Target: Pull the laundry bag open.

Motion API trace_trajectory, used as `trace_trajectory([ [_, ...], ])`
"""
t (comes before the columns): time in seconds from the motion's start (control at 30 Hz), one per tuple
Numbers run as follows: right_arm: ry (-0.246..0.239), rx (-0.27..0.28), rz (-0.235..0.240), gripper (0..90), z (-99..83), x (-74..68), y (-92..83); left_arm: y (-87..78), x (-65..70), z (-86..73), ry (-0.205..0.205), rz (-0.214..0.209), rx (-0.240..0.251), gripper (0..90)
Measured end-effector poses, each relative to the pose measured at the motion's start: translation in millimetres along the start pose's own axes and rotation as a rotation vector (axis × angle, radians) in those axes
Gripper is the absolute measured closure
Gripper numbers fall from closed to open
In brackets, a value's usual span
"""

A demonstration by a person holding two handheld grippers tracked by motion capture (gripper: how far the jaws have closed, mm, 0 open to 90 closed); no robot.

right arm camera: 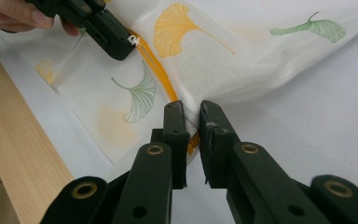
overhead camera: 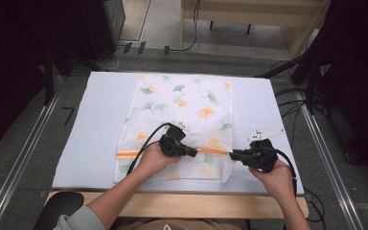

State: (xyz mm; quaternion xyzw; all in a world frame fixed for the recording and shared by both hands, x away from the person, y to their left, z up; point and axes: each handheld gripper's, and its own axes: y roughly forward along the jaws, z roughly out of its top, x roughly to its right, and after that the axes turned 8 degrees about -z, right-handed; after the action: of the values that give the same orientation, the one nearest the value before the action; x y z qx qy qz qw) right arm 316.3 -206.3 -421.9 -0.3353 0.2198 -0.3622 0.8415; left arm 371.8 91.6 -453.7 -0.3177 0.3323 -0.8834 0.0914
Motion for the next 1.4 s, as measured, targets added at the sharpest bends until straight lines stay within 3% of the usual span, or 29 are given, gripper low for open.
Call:
trace_trajectory([
  [0.5, -0.008, -0.004, -0.001, 83.8, 1.1, 2.2, 2.5, -2.7, 3.3, -1.7, -0.001, 0.013, 0.011, 90.0],
  [0.67, -0.011, -0.011, -0.001, 83.7, 0.7, 1.9, 2.8, -2.3, 1.2, -5.0, -0.037, 0.034, 0.004, 90.0],
  [0.83, -0.008, -0.017, -0.006, 83.7, 0.6, 3.3, 3.6, -10.6, -2.4, -11.5, -0.069, 0.071, 0.004, 90.0],
  [1.17, -0.015, -0.026, -0.007, 83.6, 1.7, 4.8, 5.9, -40.3, -5.3, -24.1, -0.074, 0.133, -0.020, 90.0],
  [1.4, -0.013, -0.033, -0.011, 83.7, 3.1, 4.4, 7.5, -46.2, -7.8, -26.5, -0.090, 0.119, 0.028, 90.0],
])
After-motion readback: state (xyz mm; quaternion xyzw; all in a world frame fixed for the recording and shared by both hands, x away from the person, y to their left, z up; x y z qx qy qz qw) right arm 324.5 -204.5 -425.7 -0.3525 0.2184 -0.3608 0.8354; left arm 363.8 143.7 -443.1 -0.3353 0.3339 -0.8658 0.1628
